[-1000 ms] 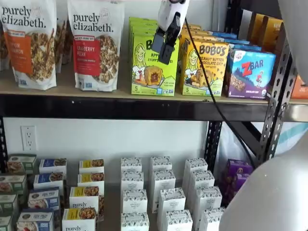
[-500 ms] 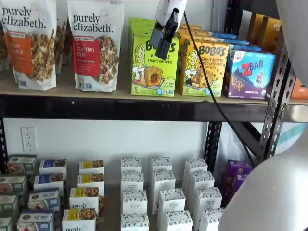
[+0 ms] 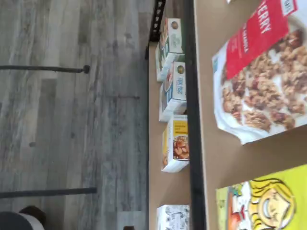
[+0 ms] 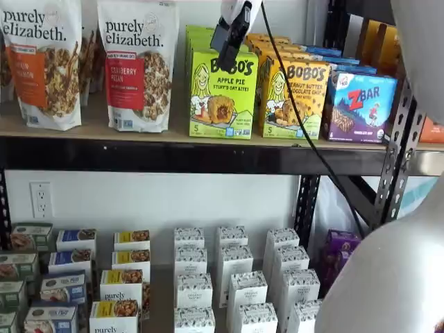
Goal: Pick the green box on the top shelf, the fourth from the left
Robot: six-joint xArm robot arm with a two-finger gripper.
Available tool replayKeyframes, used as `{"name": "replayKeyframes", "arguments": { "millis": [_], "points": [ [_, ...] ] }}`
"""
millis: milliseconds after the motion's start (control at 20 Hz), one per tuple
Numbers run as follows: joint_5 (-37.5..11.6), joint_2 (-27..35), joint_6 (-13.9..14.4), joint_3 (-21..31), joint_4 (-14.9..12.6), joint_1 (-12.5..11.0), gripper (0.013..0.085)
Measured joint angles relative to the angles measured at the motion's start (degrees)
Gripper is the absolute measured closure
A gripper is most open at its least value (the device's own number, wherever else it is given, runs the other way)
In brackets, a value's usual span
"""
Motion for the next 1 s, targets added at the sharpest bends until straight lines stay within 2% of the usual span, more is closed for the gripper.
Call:
{"name": "replayKeyframes", "arguments": {
  "millis": [1000],
  "points": [
    [1.3,7.6,-2.5,-9.2,-0.1,-3.0,0.013]
  ]
}}
